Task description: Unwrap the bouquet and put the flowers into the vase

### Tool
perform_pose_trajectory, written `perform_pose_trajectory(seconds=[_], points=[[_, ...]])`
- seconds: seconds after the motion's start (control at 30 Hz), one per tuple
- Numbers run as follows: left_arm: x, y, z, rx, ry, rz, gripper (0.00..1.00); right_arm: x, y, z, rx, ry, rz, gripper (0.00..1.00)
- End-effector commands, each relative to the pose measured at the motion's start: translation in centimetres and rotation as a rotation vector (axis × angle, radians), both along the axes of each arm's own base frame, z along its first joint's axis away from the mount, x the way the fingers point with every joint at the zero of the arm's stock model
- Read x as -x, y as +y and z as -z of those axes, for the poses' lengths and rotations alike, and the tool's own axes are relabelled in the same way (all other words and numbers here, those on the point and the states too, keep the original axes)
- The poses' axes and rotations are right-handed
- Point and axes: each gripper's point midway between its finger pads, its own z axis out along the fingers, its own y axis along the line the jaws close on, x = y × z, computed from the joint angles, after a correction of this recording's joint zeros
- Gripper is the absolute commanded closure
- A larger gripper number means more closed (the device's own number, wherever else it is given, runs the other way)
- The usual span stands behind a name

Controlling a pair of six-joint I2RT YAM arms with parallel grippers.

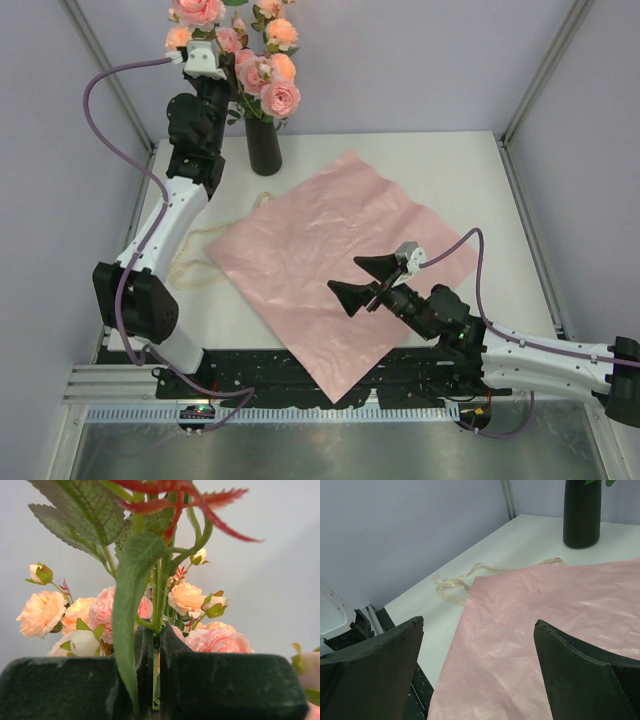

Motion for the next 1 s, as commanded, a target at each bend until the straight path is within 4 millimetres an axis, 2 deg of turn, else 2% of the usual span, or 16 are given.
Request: perform_pose_trajectory(seconds=[0.0,0.13,0.33,0.53,0.67,0.7,0.77,0.87,0.9,0.97], points=[[-1.3,0.4,-1.9,0.014,-0.102,0.0,1.0,-0.5,-0.3,-3.1,-0.052,-0.053,0.034,0.04],[-3.6,-0.1,-0.2,-0.002,-0.098,0.028,1.0,-0.5,-0.4,-2.8,-0.046,-0.052,0.039,0.05],[-6.8,-0.7,4.0,-0.017,-0.005,0.028,1.0,-0.8,-0.6,-2.8,-0.041,-0.054,0.06,0.05],[-9.0,-1.6,9.2,-0.037,0.092,0.062,1.0,-0.9,-0.4,-3.0,-0.043,-0.05,0.054,0.05],[-10.5,-1.7,12.7,-0.05,0.163,0.058,0.94,-0.8,-0.2,-3.1,-0.045,-0.045,0.045,0.05],[-10.8,-1.8,13.3,-0.052,0.179,0.056,0.9,-0.7,-0.2,-3.2,-0.049,-0.047,0.042,0.05],[-10.9,-1.7,14.1,-0.053,0.2,0.055,0.73,-0.7,-0.3,-3.3,-0.049,-0.045,0.043,0.05],[-9.8,-1.6,14.1,-0.043,0.191,0.064,0.38,-0.7,-0.4,-3.5,-0.045,-0.042,0.047,0.05],[-9.2,-1.4,13.7,-0.038,0.18,0.063,0.31,-0.6,-0.5,-3.6,-0.047,-0.042,0.046,0.05],[-7.8,-1.2,13.0,-0.025,0.174,0.068,0.23,-0.6,-0.7,-3.8,-0.058,-0.043,0.048,0.04]])
